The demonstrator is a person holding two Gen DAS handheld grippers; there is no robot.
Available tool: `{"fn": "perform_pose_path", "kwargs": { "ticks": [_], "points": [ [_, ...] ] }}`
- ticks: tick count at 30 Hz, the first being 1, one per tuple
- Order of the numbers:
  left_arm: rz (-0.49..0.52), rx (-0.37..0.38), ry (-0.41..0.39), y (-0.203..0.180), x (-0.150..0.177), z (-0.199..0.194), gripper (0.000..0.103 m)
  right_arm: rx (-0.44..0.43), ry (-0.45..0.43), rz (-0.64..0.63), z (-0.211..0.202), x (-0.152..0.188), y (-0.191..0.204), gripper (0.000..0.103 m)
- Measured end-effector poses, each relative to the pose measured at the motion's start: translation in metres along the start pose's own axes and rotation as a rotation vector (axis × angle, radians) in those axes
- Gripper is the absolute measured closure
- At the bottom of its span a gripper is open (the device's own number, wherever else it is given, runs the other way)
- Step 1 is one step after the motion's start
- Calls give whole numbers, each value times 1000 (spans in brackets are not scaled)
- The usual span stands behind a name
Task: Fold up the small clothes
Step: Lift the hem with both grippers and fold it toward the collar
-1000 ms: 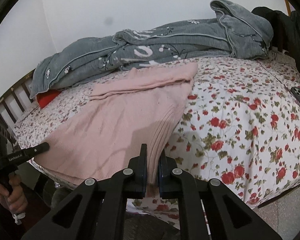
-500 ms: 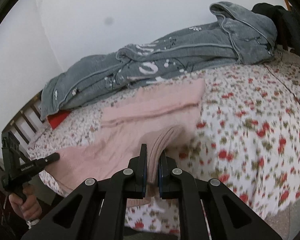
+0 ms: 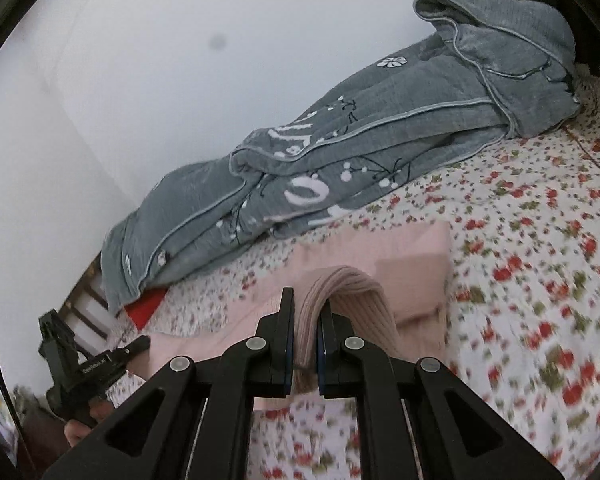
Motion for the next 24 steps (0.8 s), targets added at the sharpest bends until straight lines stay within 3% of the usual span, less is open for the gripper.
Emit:
{"fn": "perform_pose_path", "kwargs": {
  "ticks": [9, 17, 20, 24],
  "points": [
    [-7, -22, 42, -2, -50, 88, 96, 38, 34, -6, 68, -46, -24, 95],
    [-33, -40, 114, 15, -70, 166, 96, 61, 100, 37, 144, -71, -65, 93],
    [-69, -16, 142, 26, -73, 188, 90, 71, 107, 62, 170, -75, -80, 87],
    [-98, -15, 148, 37, -78, 207, 74, 87, 101, 55, 191, -79, -91, 75]
  ]
}}
Point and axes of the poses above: each gripper's, at about its wrist camera, not at the fingertips, and z roughly the way its jaws point, y to its left, x to its underside, the point moved 3 cm from there along z, roughly the way its jaws point, and after that the axes turned 7 degrees about y, right-handed, at the moved point
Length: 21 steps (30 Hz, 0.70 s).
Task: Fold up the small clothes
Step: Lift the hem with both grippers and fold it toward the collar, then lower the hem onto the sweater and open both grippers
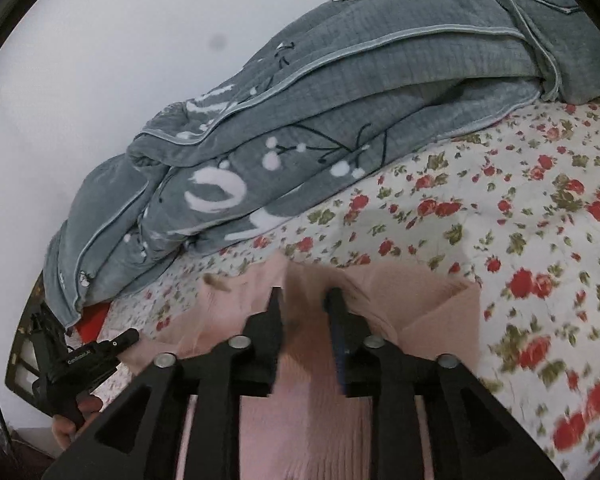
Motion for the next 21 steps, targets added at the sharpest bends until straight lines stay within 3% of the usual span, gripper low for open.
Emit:
{"fn": "perform_pose_path", "kwargs": {
  "ticks": [2, 7, 10, 15, 21],
  "points": [
    [-18, 18, -1, 4, -3, 5, 69, -10, 3, -9, 3, -2, -2, 68],
    [-16, 4, 2, 7, -2, 5, 61, 32, 16, -28, 8, -1, -2, 66],
    [2, -17, -7, 8, 1, -3, 52, 126, 50, -60, 10, 2, -2, 66],
    [68, -82, -35, 4, 6, -18, 44, 257, 68, -140, 10, 10, -6, 65],
    [137, -122, 32, -2, 26, -8, 46, 274, 124, -143, 21, 16, -12, 65]
  ]
}}
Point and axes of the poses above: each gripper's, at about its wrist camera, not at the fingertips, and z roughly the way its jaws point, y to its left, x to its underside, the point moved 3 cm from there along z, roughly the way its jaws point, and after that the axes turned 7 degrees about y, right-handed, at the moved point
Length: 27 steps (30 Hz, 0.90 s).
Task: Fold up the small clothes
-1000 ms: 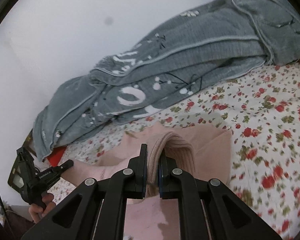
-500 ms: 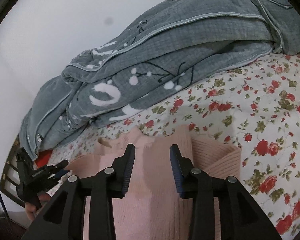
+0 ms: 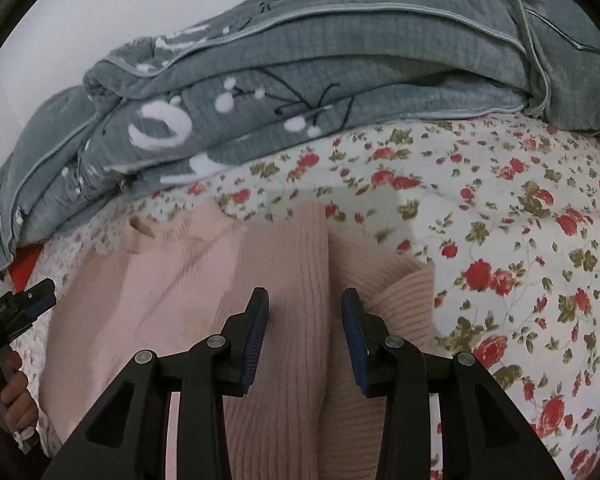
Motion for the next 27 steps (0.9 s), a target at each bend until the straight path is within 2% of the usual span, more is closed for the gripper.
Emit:
{"fn": "perform_pose_path", "kwargs": {
  "ticks": [3, 5, 11, 16, 21, 26, 27],
  "points": [
    [60, -55, -3, -7, 13, 0, 49, 11, -17, -31, -7, 6, 4, 65],
    [83, -58, -7, -9, 20, -5, 49, 18, -10, -50, -11, 10, 4, 66],
    [121, -16, -31, 0, 44, -34, 49, -36, -37, -78, -46, 35, 0, 66],
    [160, 19, -34, 7, 78, -55, 49, -79, -43, -108, -70, 66, -1, 66],
    [156, 70, -35, 14, 104, -64, 50, -128, -34, -115, -86, 101, -6, 66],
    [157, 80, -26, 11, 108, -63, 57, -145, -26, -133, -89, 123, -3, 66],
    [151, 82, -20, 12, 108, -61, 62, -144, -27, -133, -89, 125, -3, 66]
  ]
}}
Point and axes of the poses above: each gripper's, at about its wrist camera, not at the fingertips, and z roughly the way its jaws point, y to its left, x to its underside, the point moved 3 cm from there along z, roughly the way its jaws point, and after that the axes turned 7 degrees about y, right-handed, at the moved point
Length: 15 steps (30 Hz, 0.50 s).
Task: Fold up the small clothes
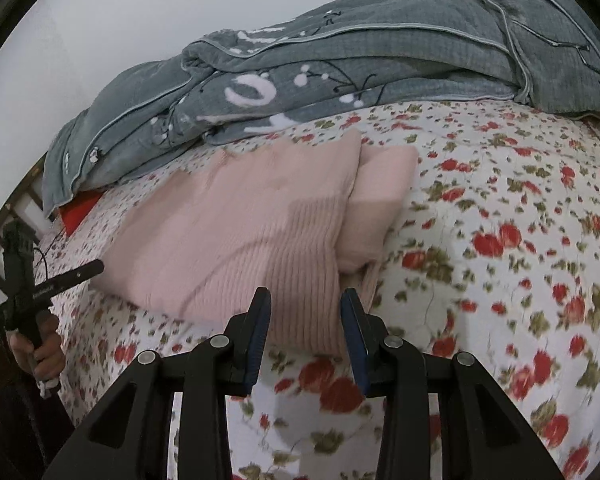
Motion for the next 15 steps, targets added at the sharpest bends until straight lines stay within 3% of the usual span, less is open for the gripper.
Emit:
{"fn": "perform_pose_path", "kwargs": {
  "ticks": [3, 5, 7, 10, 15],
  "points": [
    [-40, 14, 3, 6, 0, 1, 79, -5, -2, 13, 1, 3, -1, 68],
    [-58, 32, -9, 9, 0, -1, 82, -8, -13, 21, -1, 3, -2, 71],
    [-76, 53, -18, 12, -1, -3, 93, -14, -28, 16, -3, 2, -1, 74],
    [-94, 87, -25, 15, 1, -6, 94, -6, -30, 8, -2, 0, 1, 94],
    [-62, 100, -42, 15, 10, -14, 95, -34, -82, -11, -11, 3, 2, 98]
  ]
}}
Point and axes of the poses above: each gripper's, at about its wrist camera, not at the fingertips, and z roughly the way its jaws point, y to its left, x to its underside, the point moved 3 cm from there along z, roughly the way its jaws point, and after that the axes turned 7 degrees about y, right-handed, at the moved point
